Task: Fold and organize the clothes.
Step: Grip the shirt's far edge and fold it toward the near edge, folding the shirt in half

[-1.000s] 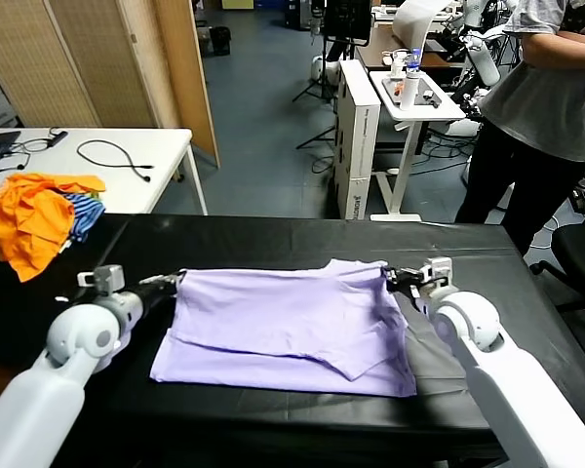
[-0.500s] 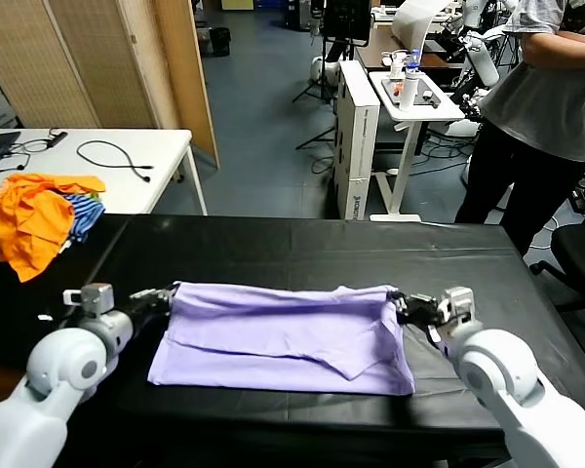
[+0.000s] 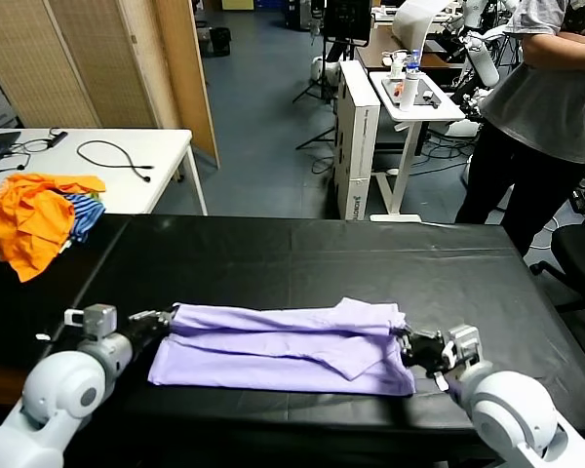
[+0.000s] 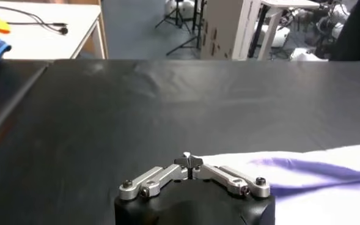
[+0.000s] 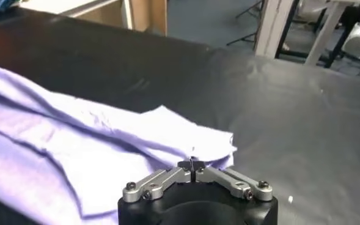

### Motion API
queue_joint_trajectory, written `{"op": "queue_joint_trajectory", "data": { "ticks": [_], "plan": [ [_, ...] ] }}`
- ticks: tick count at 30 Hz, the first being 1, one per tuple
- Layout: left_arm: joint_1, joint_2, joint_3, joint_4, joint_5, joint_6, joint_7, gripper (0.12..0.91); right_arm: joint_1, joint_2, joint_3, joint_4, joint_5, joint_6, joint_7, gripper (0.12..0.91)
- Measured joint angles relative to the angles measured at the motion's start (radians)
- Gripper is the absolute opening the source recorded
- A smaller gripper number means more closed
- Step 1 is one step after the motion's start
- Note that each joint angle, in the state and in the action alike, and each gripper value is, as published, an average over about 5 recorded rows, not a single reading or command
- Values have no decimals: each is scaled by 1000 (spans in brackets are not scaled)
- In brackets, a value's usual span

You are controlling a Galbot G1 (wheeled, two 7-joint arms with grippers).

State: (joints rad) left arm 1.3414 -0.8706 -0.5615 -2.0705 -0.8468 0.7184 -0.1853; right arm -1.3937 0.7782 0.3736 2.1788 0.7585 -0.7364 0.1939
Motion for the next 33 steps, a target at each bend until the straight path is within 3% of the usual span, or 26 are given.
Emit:
{"op": "queue_joint_trajectory", "data": {
  "ticks": [8,10,12,15,22,24,26,33],
  "plan": [
    [63,-17,-40,-14,55,-2,23,147,-26,3,19,1,12,0,-4,139],
    [76,-21,-48,-18,60,0,24,147,-33,2,28,12,15,0,-7,157],
    [88,-26,-54,-24,63,5,24,166,-42,0,40,27,16,0,-13,231],
    [105,-39,-61,-37,73,14,24,287,-62,-1,61,58,19,0,-17,409],
    [152,-67,-92,-92,88,18,17,721,-114,24,145,135,49,0,-15,821],
    [155,-69,-102,-100,90,18,15,828,-108,38,169,137,53,0,-11,880],
    [148,-73,-112,-101,103,18,14,885,-91,55,182,124,50,0,-3,898],
    [73,-100,-100,-53,124,18,16,907,17,125,154,6,43,0,43,907]
  ]
}}
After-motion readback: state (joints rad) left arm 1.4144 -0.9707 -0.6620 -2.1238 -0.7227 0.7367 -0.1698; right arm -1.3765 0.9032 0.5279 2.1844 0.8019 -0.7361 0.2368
